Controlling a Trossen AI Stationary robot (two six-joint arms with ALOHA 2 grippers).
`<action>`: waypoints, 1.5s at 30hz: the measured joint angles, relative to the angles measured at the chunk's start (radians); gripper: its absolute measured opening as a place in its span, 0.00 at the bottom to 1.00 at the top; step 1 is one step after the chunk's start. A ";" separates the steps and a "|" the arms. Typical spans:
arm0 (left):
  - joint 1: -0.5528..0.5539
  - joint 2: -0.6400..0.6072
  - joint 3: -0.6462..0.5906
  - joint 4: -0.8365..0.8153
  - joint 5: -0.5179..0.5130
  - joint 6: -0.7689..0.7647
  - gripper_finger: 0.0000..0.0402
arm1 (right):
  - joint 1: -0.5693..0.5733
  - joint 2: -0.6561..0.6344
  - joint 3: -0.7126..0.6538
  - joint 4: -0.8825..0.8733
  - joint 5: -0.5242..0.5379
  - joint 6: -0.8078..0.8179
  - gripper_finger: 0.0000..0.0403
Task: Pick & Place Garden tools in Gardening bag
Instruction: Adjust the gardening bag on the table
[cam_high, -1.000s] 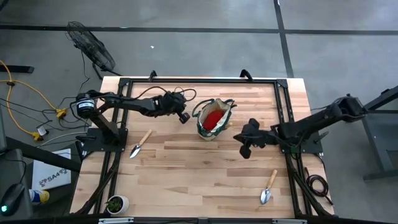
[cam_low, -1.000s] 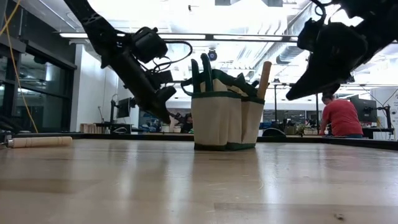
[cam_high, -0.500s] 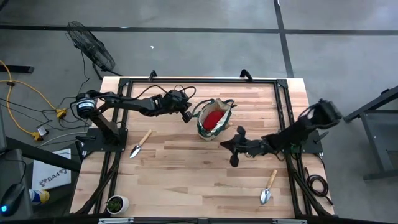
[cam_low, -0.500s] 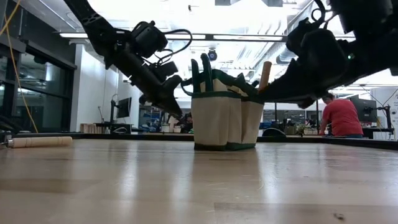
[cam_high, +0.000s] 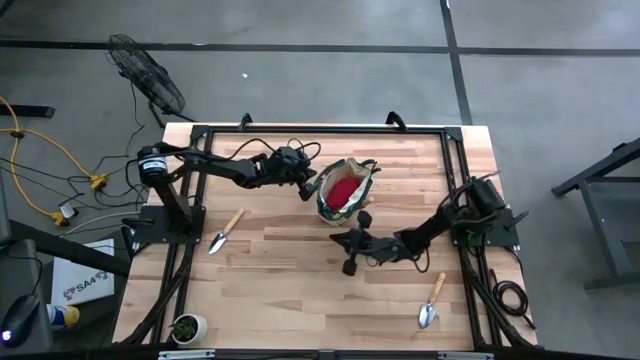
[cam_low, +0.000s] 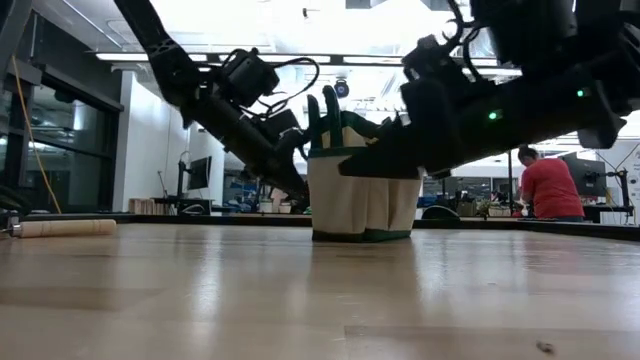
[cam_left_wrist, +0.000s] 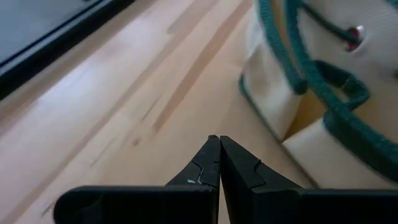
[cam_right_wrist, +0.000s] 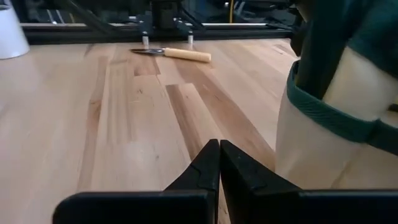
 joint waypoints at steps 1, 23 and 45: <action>0.000 0.012 0.009 0.007 0.009 0.000 0.00 | 0.000 0.011 0.011 -0.001 0.008 -0.002 0.01; -0.073 0.083 0.062 -0.017 0.102 -0.026 0.00 | 0.054 0.064 0.070 -0.145 0.361 0.080 0.01; -0.289 0.083 0.061 -0.008 -0.008 -0.108 0.00 | 0.157 -0.062 0.069 -0.674 0.417 0.506 0.01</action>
